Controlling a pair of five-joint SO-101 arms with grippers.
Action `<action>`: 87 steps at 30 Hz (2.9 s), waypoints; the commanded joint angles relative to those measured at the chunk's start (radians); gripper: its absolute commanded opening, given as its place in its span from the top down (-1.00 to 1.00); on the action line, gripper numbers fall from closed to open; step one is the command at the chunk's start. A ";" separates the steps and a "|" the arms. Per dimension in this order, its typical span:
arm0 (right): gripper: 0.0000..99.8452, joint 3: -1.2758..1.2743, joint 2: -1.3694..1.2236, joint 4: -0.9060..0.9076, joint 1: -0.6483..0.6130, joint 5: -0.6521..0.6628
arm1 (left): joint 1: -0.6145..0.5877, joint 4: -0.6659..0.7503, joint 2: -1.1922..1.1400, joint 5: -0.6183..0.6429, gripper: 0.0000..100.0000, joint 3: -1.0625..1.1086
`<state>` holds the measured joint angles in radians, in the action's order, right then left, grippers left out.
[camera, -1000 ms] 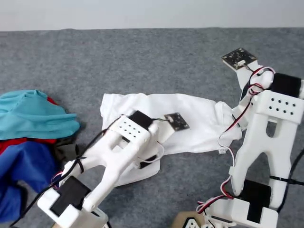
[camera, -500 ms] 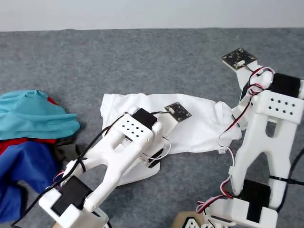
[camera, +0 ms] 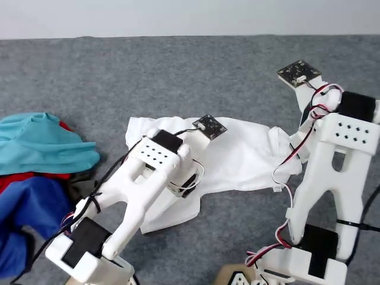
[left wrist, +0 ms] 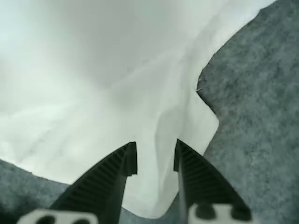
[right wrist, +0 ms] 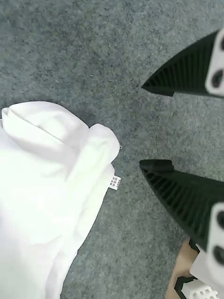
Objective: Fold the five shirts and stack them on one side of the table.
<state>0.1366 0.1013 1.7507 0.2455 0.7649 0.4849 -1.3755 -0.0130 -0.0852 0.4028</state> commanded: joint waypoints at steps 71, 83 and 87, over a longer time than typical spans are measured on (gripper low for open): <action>0.54 -0.011 0.039 0.016 -0.024 -0.049 | -0.037 -0.224 0.005 -0.123 0.87 -0.213; 0.96 -0.023 -0.231 -0.242 -0.065 -0.387 | -0.285 0.230 -0.074 -0.012 0.99 -0.214; 0.96 -0.023 -0.288 -0.303 -0.099 -0.390 | -0.269 0.302 -0.184 0.008 0.99 -0.220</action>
<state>0.1028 -0.1826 1.4945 0.1749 0.3890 0.2087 -1.1347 -0.1634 -0.1005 0.2232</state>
